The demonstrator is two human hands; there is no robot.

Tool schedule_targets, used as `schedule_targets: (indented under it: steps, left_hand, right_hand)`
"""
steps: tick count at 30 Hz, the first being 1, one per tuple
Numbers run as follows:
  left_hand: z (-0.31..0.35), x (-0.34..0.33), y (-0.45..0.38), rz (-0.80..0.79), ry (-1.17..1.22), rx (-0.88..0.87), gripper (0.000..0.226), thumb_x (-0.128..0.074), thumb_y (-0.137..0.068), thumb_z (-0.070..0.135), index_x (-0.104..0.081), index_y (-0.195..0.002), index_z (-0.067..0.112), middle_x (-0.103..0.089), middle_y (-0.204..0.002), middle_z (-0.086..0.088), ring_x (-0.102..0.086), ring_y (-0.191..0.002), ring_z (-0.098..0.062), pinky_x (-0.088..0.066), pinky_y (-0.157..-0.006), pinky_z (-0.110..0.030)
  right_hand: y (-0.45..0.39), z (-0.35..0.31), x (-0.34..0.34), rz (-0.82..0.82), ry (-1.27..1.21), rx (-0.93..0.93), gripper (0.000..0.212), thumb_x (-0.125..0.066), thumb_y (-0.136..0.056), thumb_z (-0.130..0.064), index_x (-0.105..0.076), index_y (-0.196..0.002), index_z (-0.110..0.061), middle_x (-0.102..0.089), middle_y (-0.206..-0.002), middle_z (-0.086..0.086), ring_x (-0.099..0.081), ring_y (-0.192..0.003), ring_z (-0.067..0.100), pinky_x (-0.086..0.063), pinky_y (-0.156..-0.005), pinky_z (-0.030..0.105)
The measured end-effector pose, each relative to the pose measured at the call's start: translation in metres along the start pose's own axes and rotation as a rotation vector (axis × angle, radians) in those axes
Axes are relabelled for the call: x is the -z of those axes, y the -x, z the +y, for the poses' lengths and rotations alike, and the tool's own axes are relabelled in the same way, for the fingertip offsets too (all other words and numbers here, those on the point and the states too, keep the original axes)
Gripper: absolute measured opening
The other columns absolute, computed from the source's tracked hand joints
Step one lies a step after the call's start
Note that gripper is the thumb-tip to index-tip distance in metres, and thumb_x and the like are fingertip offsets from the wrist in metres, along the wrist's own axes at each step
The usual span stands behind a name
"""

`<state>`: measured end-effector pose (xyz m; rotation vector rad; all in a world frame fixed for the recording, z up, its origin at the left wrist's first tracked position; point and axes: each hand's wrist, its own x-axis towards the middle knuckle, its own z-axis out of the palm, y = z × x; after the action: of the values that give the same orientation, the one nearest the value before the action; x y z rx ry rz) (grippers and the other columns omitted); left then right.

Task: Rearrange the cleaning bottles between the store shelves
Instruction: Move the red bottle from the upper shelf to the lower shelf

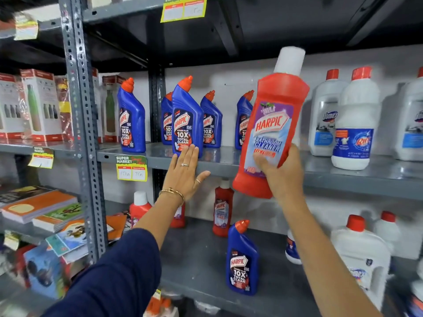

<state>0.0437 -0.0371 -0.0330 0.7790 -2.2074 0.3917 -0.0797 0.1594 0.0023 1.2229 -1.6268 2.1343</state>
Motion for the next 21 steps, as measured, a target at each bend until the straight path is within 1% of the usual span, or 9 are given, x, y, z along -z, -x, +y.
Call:
schedule_targets:
  steps: [1,3,6,9,12,13,15,17,21]
  left_hand:
    - [-0.004,0.001,0.002,-0.006,-0.013,0.010,0.093,0.011,-0.072,0.071,-0.003,-0.141,0.010,-0.008,-0.154,-0.010,-0.002,-0.141,-0.023,-0.002,-0.114,-0.041]
    - [-0.015,0.004,0.005,-0.019,0.008,0.053,0.079,-0.008,-0.082,0.062,-0.004,-0.141,0.010,-0.009,-0.153,-0.011,-0.003,-0.141,-0.023,-0.003,-0.114,-0.042]
    - [-0.027,0.006,0.008,-0.051,0.071,0.075,0.066,-0.027,-0.092,0.047,0.000,-0.141,0.012,-0.009,-0.154,-0.011,-0.003,-0.141,-0.023,-0.005,-0.114,-0.042]
    - [-0.031,0.006,0.009,-0.060,0.120,0.051,0.061,-0.028,-0.094,0.041,0.001,-0.141,0.014,-0.008,-0.154,-0.009,-0.003,-0.141,-0.022,-0.005,-0.114,-0.041]
    - [-0.034,0.007,0.007,-0.062,0.160,0.033,0.056,-0.028,-0.096,0.035,-0.001,-0.141,0.015,-0.009,-0.154,-0.007,-0.003,-0.141,-0.021,-0.004,-0.114,-0.040]
    - [-0.037,0.007,0.007,-0.064,0.164,0.020,0.055,-0.028,-0.096,0.033,-0.002,-0.141,0.015,-0.010,-0.154,-0.007,-0.004,-0.141,-0.021,-0.004,-0.114,-0.040]
    - [-0.040,0.006,0.007,-0.060,0.161,-0.006,0.054,-0.028,-0.096,0.031,-0.003,-0.141,0.015,-0.010,-0.154,-0.007,-0.004,-0.141,-0.020,-0.004,-0.113,-0.038]
    - [-0.043,0.004,0.008,-0.039,0.151,-0.018,0.053,-0.029,-0.096,0.029,-0.003,-0.141,0.015,-0.010,-0.154,-0.006,-0.005,-0.141,-0.021,-0.004,-0.113,-0.038]
    - [-0.042,-0.002,0.009,0.014,0.153,-0.027,0.053,-0.031,-0.096,0.028,-0.006,-0.141,0.015,-0.013,-0.153,-0.006,-0.005,-0.141,-0.021,-0.003,-0.113,-0.039]
  right_hand:
    - [0.012,0.008,-0.001,-0.019,-0.021,-0.025,0.042,-0.073,-0.074,-0.027,-0.042,-0.102,-0.030,-0.055,-0.091,-0.019,-0.054,-0.077,-0.005,-0.041,-0.062,0.014]
    - [0.037,0.028,-0.005,-0.057,-0.037,-0.072,0.043,-0.074,-0.072,-0.024,-0.041,-0.099,-0.032,-0.052,-0.086,-0.026,-0.053,-0.075,-0.010,-0.040,-0.061,0.013]
    - [0.067,0.059,-0.017,-0.158,-0.076,-0.164,0.044,-0.076,-0.069,-0.013,-0.044,-0.095,-0.029,-0.059,-0.091,-0.017,-0.058,-0.083,0.001,-0.048,-0.068,0.024]
    - [0.094,0.089,-0.037,-0.235,-0.083,-0.236,0.046,-0.076,-0.068,-0.007,-0.046,-0.100,-0.021,-0.063,-0.099,-0.002,-0.062,-0.088,0.010,-0.051,-0.073,0.027]
    - [0.117,0.116,-0.058,-0.236,-0.074,-0.280,0.049,-0.075,-0.068,-0.003,-0.045,-0.105,-0.016,-0.063,-0.100,0.001,-0.061,-0.089,0.014,-0.048,-0.070,0.014]
    - [0.123,0.124,-0.064,-0.244,-0.081,-0.299,0.053,-0.074,-0.069,-0.002,-0.044,-0.110,-0.016,-0.062,-0.099,-0.001,-0.060,-0.089,0.012,-0.047,-0.071,0.014]
    - [0.133,0.142,-0.075,-0.280,-0.088,-0.340,0.058,-0.074,-0.070,-0.002,-0.042,-0.116,-0.018,-0.060,-0.097,-0.007,-0.060,-0.088,0.006,-0.047,-0.075,0.018]
    - [0.140,0.159,-0.085,-0.327,-0.069,-0.367,0.058,-0.074,-0.070,-0.002,-0.041,-0.112,-0.025,-0.060,-0.097,-0.010,-0.059,-0.088,0.003,-0.049,-0.077,0.020]
    - [0.151,0.192,-0.103,-0.404,0.026,-0.429,0.058,-0.074,-0.068,-0.001,-0.041,-0.107,-0.028,-0.061,-0.098,-0.002,-0.060,-0.092,0.016,-0.048,-0.084,0.033]
